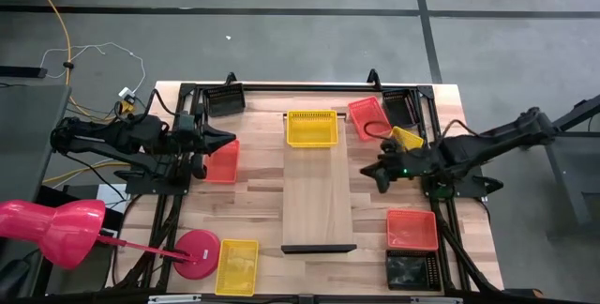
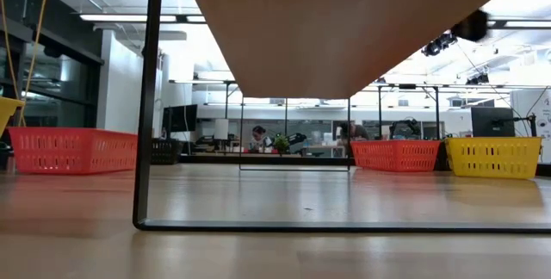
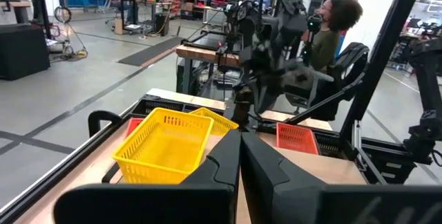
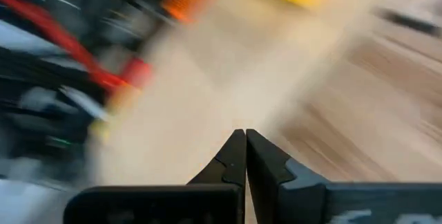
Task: Stack baskets on shelf by color
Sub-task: Stack the top yellow bin on top of the yellow bin on the shelf
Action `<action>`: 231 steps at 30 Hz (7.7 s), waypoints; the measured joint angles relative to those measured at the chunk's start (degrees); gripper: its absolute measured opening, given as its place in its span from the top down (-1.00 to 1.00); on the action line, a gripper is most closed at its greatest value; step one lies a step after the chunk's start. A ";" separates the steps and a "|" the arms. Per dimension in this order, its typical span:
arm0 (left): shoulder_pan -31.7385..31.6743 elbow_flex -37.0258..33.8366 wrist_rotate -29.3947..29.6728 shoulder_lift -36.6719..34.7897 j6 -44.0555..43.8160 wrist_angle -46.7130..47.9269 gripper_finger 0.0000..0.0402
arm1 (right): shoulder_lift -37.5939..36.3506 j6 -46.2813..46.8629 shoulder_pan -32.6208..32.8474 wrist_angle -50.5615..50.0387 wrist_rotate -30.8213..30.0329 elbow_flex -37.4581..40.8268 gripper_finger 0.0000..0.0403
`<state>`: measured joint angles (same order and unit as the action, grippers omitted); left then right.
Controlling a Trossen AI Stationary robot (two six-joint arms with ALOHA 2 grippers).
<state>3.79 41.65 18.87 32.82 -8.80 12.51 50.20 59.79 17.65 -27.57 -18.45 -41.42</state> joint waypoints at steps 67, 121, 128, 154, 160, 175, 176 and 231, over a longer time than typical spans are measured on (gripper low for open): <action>0.02 0.00 4.45 0.00 -1.51 0.16 1.00 | 23.98 -22.43 -20.08 -42.67 11.77 -8.34 0.97; 0.00 0.02 4.50 0.00 -3.21 0.15 1.00 | 57.92 -138.33 -18.54 -61.58 -3.64 -79.95 1.00; 0.00 0.02 4.50 0.02 -3.21 0.15 1.00 | 57.92 -137.36 -19.18 -60.28 -2.99 -77.69 1.00; 0.00 0.02 4.48 0.02 -3.06 0.15 1.00 | 57.92 -122.20 -19.89 -58.31 2.40 -77.69 0.54; 0.00 0.02 4.48 0.00 -3.06 0.15 1.00 | 57.01 -121.44 -19.66 -58.12 -0.07 -77.69 0.30; 0.01 0.02 4.48 0.01 -3.04 0.15 1.00 | 49.41 -99.73 -20.01 -58.76 5.68 -77.73 0.25; 0.01 0.02 4.48 0.02 -3.04 0.15 1.00 | 48.95 -95.10 -20.29 -58.88 7.64 -77.75 0.27; 0.00 0.02 4.46 0.02 -0.57 0.15 1.00 | 41.92 -42.29 -15.00 -17.97 -1.48 -40.79 1.00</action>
<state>3.79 41.67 23.33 32.84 -9.37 12.67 92.12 17.51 2.66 -45.55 -19.93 -82.21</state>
